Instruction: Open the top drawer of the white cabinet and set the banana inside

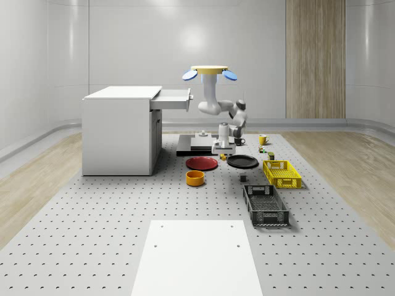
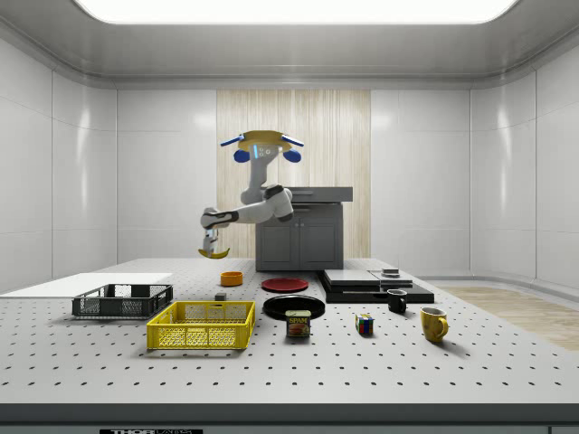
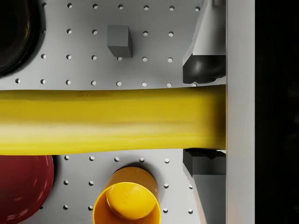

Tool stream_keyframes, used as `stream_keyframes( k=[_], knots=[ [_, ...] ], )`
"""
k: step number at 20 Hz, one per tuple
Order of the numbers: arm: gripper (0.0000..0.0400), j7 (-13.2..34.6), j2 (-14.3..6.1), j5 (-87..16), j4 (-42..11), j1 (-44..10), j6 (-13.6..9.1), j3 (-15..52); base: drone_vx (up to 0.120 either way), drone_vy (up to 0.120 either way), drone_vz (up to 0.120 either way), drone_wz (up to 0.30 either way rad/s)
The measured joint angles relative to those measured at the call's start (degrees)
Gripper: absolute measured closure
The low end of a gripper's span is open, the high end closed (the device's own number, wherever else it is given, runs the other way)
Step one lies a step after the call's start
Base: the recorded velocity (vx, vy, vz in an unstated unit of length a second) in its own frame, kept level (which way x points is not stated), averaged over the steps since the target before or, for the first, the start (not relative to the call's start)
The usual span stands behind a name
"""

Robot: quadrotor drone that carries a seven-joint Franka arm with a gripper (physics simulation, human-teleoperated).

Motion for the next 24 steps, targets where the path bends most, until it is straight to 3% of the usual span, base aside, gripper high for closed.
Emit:
stream_keyframes(
  k=[24],
  knots=[
    [0.0208,-0.3,-0.8,-0.5,0.0,0.4,0.7,-0.2,-0.12,0.0,0.12,0.0]
  ],
)
